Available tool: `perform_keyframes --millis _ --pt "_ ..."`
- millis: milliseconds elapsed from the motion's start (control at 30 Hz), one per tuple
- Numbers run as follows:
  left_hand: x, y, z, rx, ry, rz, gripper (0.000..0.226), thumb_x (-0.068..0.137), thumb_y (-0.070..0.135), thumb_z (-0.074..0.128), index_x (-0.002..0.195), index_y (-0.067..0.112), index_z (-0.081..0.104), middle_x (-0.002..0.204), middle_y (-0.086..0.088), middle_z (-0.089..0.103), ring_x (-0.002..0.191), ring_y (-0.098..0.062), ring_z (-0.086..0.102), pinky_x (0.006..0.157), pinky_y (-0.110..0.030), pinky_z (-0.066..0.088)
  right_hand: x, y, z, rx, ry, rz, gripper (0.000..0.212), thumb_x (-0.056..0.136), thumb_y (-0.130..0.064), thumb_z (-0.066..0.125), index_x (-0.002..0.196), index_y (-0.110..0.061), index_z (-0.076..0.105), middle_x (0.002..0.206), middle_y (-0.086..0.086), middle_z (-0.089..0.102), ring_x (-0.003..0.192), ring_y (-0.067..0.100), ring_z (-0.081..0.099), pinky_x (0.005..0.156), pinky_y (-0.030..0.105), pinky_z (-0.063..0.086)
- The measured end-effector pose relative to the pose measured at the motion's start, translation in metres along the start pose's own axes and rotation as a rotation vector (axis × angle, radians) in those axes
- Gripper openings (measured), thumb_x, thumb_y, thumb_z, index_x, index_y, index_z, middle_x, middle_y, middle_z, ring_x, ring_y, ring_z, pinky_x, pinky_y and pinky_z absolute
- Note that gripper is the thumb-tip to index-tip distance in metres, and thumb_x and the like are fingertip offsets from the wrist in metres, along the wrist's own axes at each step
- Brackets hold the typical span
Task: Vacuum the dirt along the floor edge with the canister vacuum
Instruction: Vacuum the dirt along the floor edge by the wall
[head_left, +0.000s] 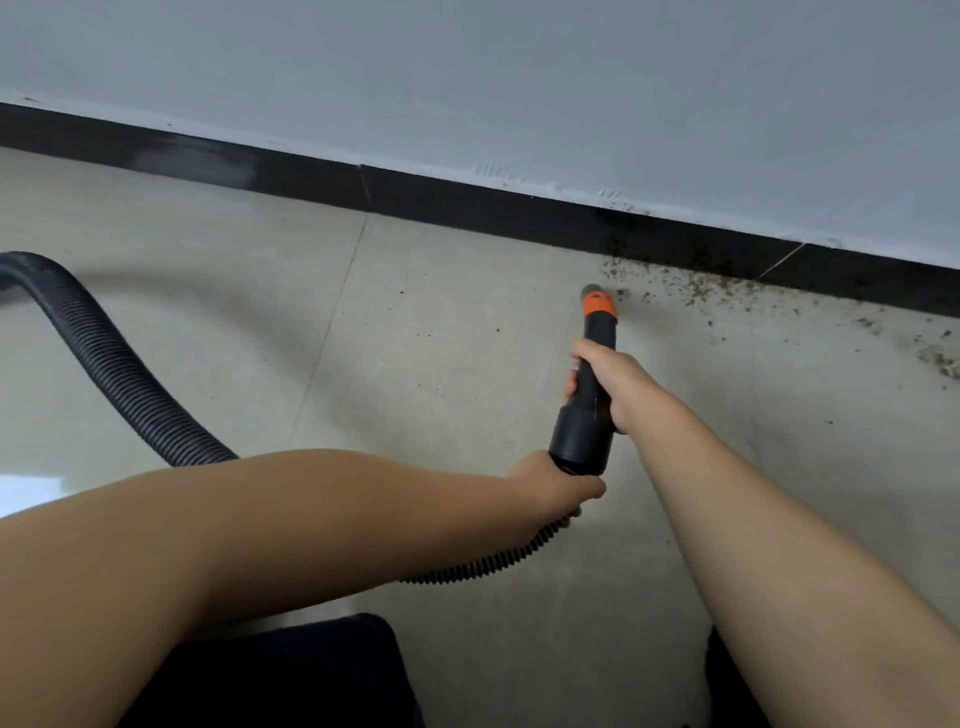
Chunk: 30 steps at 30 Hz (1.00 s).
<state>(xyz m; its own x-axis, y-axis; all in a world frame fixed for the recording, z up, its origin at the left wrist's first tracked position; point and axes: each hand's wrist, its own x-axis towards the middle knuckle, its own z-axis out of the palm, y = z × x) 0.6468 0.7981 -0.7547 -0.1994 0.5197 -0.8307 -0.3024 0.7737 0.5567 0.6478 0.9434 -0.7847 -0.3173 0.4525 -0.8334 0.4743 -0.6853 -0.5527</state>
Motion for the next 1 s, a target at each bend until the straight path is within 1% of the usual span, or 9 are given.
perform_keyframes --millis 133,267,333,433,633,767,833,900,1000 --pt "-0.008 -0.015 0.0 -0.098 0.057 -0.015 0.015 0.083 0.016 0.063 0.093 0.014 0.051 0.075 -0.006 0.053 0.059 -0.014 0.05 0.058 -0.024 0.044 -0.009 0.006 0.022 -0.04 -0.118 0.035 0.013 0.085 -0.011 0.058 0.079 -0.01 0.047 0.05 0.006 0.052 0.037 0.017 0.048 0.048 0.026 0.046" --pt "-0.014 -0.032 -0.012 -0.191 0.18 -0.041 0.018 0.083 0.016 0.063 0.096 0.011 0.052 0.076 -0.007 0.053 0.061 -0.016 0.049 0.059 -0.024 0.044 -0.015 0.01 0.058 -0.137 -0.25 0.052 0.013 0.086 -0.01 0.057 0.08 -0.01 0.046 0.052 0.005 0.051 0.038 0.017 0.047 0.049 0.025 0.046" --pt "-0.015 -0.035 -0.017 -0.193 0.208 -0.036 0.016 0.083 0.016 0.063 0.095 0.012 0.052 0.077 -0.007 0.054 0.062 -0.016 0.049 0.059 -0.025 0.044 -0.017 0.011 0.067 -0.144 -0.274 0.058 0.013 0.086 -0.01 0.058 0.079 -0.01 0.047 0.051 0.005 0.052 0.038 0.016 0.047 0.049 0.025 0.046" --pt "-0.016 -0.034 -0.014 -0.176 0.189 -0.023 0.017 0.082 0.016 0.063 0.094 0.013 0.052 0.076 -0.007 0.053 0.062 -0.017 0.049 0.059 -0.025 0.044 -0.018 0.013 0.061 -0.11 -0.238 0.064 0.013 0.086 -0.009 0.058 0.079 -0.01 0.046 0.052 0.006 0.051 0.038 0.017 0.047 0.048 0.024 0.045" --pt "-0.02 -0.019 0.012 -0.146 0.053 -0.014 0.014 0.083 0.014 0.063 0.09 0.014 0.051 0.073 -0.004 0.052 0.058 -0.013 0.049 0.056 -0.022 0.043 -0.019 0.013 0.016 -0.054 -0.118 0.074 0.012 0.083 -0.009 0.058 0.081 -0.01 0.047 0.054 0.006 0.051 0.04 0.016 0.047 0.049 0.025 0.046" --pt "-0.034 -0.023 0.023 -0.178 -0.002 -0.023 0.014 0.086 0.016 0.062 0.084 0.015 0.048 0.074 -0.005 0.051 0.061 -0.015 0.048 0.057 -0.022 0.042 -0.03 0.016 0.014 -0.133 -0.195 0.158 0.012 0.082 -0.01 0.059 0.08 -0.011 0.047 0.056 0.004 0.051 0.039 0.014 0.047 0.047 0.02 0.046" --pt "-0.041 -0.033 0.023 -0.191 -0.004 -0.025 0.015 0.086 0.017 0.062 0.084 0.016 0.047 0.08 -0.007 0.05 0.07 -0.019 0.049 0.062 -0.025 0.041 -0.036 0.024 0.023 -0.201 -0.252 0.176 0.011 0.083 -0.011 0.059 0.081 -0.012 0.048 0.055 0.004 0.051 0.04 0.014 0.047 0.048 0.021 0.046" --pt "-0.046 -0.044 0.02 -0.215 0.029 -0.04 0.016 0.086 0.017 0.062 0.083 0.017 0.046 0.086 -0.009 0.049 0.08 -0.021 0.048 0.066 -0.027 0.04 -0.04 0.033 0.036 -0.24 -0.304 0.185 0.011 0.084 -0.011 0.058 0.081 -0.012 0.048 0.055 0.003 0.05 0.04 0.014 0.046 0.048 0.021 0.046" --pt "-0.05 -0.055 0.009 -0.254 0.121 -0.062 0.015 0.084 0.017 0.063 0.085 0.017 0.048 0.086 -0.009 0.049 0.082 -0.022 0.05 0.067 -0.028 0.041 -0.041 0.041 0.06 -0.283 -0.37 0.184 0.012 0.084 -0.011 0.058 0.081 -0.012 0.047 0.055 0.003 0.05 0.04 0.014 0.046 0.047 0.022 0.046"
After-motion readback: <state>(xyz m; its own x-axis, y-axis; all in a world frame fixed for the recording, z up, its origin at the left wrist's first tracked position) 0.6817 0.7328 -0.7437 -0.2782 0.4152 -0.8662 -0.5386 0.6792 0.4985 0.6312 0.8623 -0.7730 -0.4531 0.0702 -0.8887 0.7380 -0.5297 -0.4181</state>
